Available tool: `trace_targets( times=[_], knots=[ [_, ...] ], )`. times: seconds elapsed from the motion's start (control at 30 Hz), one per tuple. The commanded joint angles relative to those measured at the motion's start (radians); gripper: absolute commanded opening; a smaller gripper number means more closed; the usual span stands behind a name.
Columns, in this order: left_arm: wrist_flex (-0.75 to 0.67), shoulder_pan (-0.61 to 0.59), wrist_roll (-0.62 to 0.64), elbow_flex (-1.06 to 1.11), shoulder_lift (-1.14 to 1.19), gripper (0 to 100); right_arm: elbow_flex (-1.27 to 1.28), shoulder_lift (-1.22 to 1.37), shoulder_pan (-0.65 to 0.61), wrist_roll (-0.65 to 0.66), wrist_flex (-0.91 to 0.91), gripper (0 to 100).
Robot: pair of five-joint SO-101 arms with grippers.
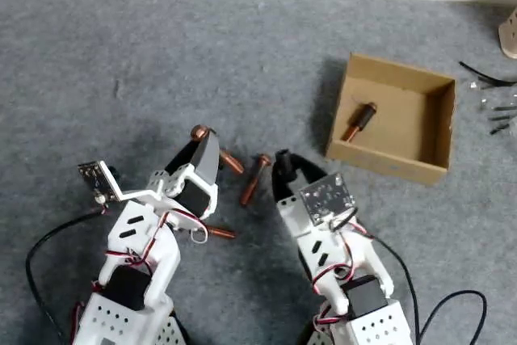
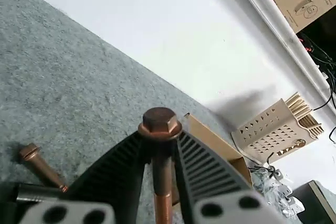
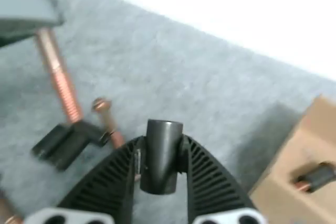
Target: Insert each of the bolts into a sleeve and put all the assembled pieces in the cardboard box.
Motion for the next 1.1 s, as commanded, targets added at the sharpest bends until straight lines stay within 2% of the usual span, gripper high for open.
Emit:
trace_targets(
  times=[0.0, 0.07, 0.17, 0.27, 0.4, 0.53, 0.77, 0.93, 1.07],
  knots=[
    [-0.031, -0.010, -0.037, 0.012, 0.004, 0, 0.102, -0.018, -0.054, -0.026, 0.008, 0.3],
    [-0.032, -0.010, -0.037, 0.019, 0.004, 0, 0.102, -0.041, -0.082, -0.026, 0.019, 0.3],
    [-0.034, -0.012, 0.051, 0.019, 0.004, 0, 0.094, -0.056, -0.105, -0.026, 0.071, 0.3],
    [-0.034, -0.065, 0.104, 0.012, 0.004, 0, 0.096, -0.054, -0.124, -0.026, 0.077, 0.3],
    [-0.035, -0.107, 0.101, 0.013, 0.004, 0, 0.102, -0.053, -0.170, -0.008, 0.079, 0.3],
    [-0.031, -0.101, 0.101, 0.021, 0.004, 0, 0.102, -0.053, -0.197, 0.097, 0.079, 0.3],
    [-0.029, -0.094, 0.064, 0.021, 0.008, 0, 0.102, -0.053, -0.219, 0.081, 0.081, 0.3],
    [0.017, -0.008, 0.015, 0.021, 0.005, 0, 0.102, -0.053, -0.259, 0.086, 0.081, 0.3],
    [0.015, 0.007, 0.011, 0.021, 0.005, 0, 0.102, -0.053, -0.263, 0.086, 0.079, 0.3]
  ],
)
